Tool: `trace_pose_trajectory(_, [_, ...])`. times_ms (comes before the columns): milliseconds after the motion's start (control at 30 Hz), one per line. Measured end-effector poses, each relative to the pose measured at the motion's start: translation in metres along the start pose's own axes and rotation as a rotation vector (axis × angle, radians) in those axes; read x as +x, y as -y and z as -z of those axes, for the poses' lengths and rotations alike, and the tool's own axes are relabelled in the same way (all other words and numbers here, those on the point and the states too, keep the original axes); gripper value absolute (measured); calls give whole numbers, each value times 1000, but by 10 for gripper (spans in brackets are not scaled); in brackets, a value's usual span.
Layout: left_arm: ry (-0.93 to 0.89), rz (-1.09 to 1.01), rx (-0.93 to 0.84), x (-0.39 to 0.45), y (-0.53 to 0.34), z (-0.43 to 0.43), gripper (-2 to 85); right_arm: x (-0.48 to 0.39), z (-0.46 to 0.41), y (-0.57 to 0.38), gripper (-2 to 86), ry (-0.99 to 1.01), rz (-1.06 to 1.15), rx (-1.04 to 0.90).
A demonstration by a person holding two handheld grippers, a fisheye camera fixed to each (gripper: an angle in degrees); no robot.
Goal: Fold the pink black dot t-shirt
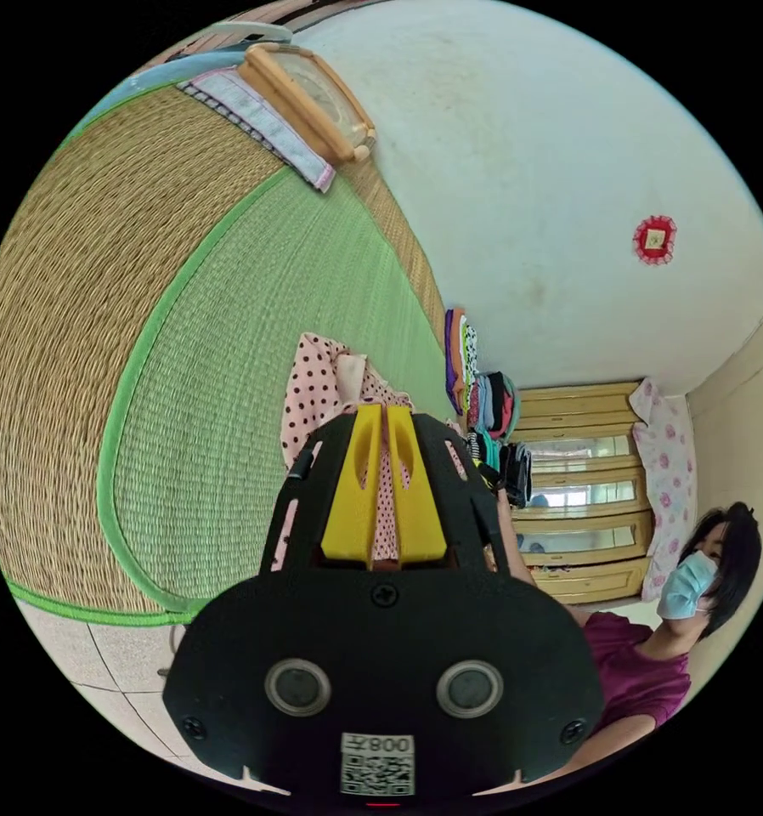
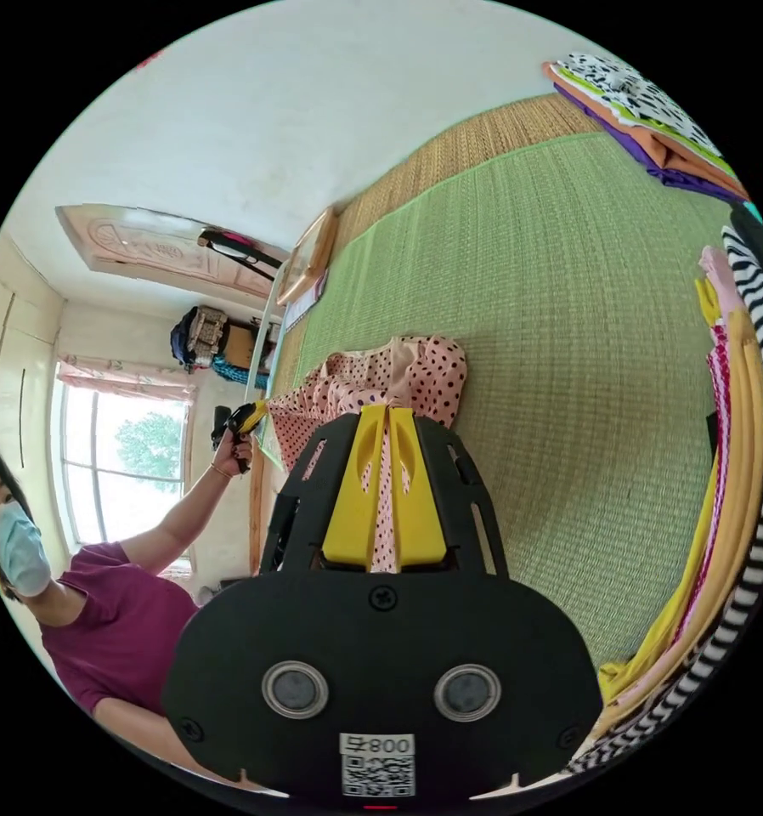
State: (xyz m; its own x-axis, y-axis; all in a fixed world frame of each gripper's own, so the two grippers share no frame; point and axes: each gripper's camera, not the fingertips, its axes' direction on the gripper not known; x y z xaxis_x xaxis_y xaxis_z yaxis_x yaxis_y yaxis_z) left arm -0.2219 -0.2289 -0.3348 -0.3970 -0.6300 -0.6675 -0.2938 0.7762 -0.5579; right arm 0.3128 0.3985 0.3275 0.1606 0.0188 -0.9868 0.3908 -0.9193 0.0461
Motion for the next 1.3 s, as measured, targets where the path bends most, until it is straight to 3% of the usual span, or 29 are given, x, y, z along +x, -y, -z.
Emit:
trace_pose_trajectory(267, [47,90,-17,-39,76,-70,27,51,-61,74,8,47,-93,-59])
trace_pose_trajectory(500, [-60,80,64,-46,108,-99,58,36,-68,85,14,78,-37,-1])
trace_pose_trajectory(600, [-56,39,102,-35,109,-110,52,14,-65,85,13,32,10,27])
trace_pose_trajectory(700, [-8,-39,-3,-15,112,-145,38,-19,-71,84,9,-41,77,50])
trace_pose_trajectory(900, [196,-159,-216,12,142,-234,11,-74,-158,110,2,-249,209,-186])
trace_pose_trajectory(1067, [239,-179,-203,25,175,-270,4,-97,-203,140,1,-441,240,-235])
trace_pose_trajectory(1300, [268,-208,-168,44,216,-305,4,-110,-210,175,2,-452,247,-176])
